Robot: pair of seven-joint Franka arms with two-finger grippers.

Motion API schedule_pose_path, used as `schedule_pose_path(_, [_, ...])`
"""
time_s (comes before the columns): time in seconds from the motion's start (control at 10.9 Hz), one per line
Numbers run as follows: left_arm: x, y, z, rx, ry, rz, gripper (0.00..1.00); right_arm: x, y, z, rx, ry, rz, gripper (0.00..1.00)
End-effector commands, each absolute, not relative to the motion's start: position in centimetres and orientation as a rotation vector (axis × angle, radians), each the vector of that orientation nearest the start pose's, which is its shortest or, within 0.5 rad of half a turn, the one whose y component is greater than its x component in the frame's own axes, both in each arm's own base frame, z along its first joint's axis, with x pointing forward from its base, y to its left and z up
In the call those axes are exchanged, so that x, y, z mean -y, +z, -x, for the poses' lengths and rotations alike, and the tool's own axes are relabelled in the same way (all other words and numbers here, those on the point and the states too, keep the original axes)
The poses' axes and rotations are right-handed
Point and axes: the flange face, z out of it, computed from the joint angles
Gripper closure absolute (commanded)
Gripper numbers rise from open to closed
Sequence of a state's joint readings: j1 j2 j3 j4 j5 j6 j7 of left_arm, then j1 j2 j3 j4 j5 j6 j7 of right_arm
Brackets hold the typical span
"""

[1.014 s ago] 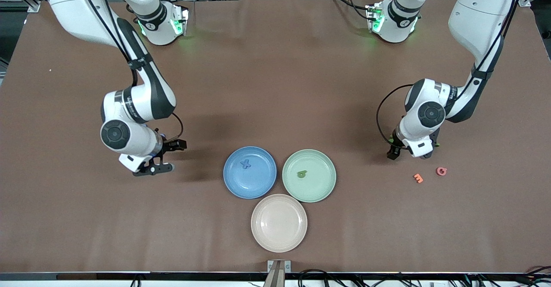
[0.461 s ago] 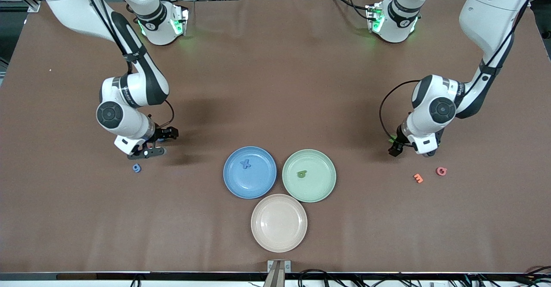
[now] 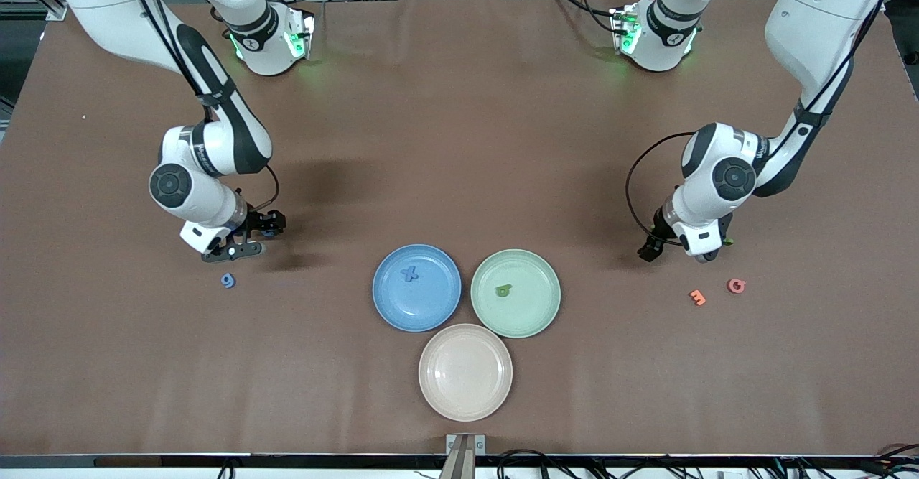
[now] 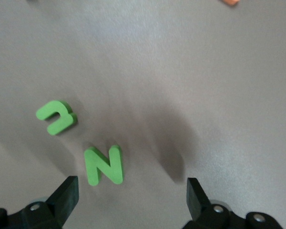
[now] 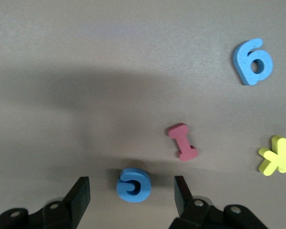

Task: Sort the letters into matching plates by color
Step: 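Grasp the blue c with the right gripper while the left gripper grasps the green n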

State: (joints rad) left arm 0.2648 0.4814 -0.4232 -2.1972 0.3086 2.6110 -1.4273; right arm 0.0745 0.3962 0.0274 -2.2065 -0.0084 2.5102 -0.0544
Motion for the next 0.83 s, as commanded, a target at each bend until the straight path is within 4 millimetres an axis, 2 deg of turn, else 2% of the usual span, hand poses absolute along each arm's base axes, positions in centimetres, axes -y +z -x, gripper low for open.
schedule_pose_path(0.0, [9.7, 17.5, -54.1, 1.568, 0.025, 2.755, 0.00, -5.1, 19.4, -53.2, 0.274, 0.127, 3.127, 0.30])
schedule_pose_path(0.09, [9.3, 17.4, -54.1, 1.567, 0.022, 2.751, 0.00, -5.0, 19.2, -53.0, 0.270, 0.136, 3.127, 0.33])
schedule_pose_path(0.46, [9.0, 17.4, -54.2, 1.604, 0.017, 2.729, 0.00, -4.8, 18.4, -52.5, 0.247, 0.151, 3.122, 0.36])
schedule_pose_path(0.74, [9.2, 17.0, -54.1, 1.603, 0.000, 2.720, 0.00, -4.8, 17.9, -52.2, 0.243, 0.168, 3.121, 0.47])
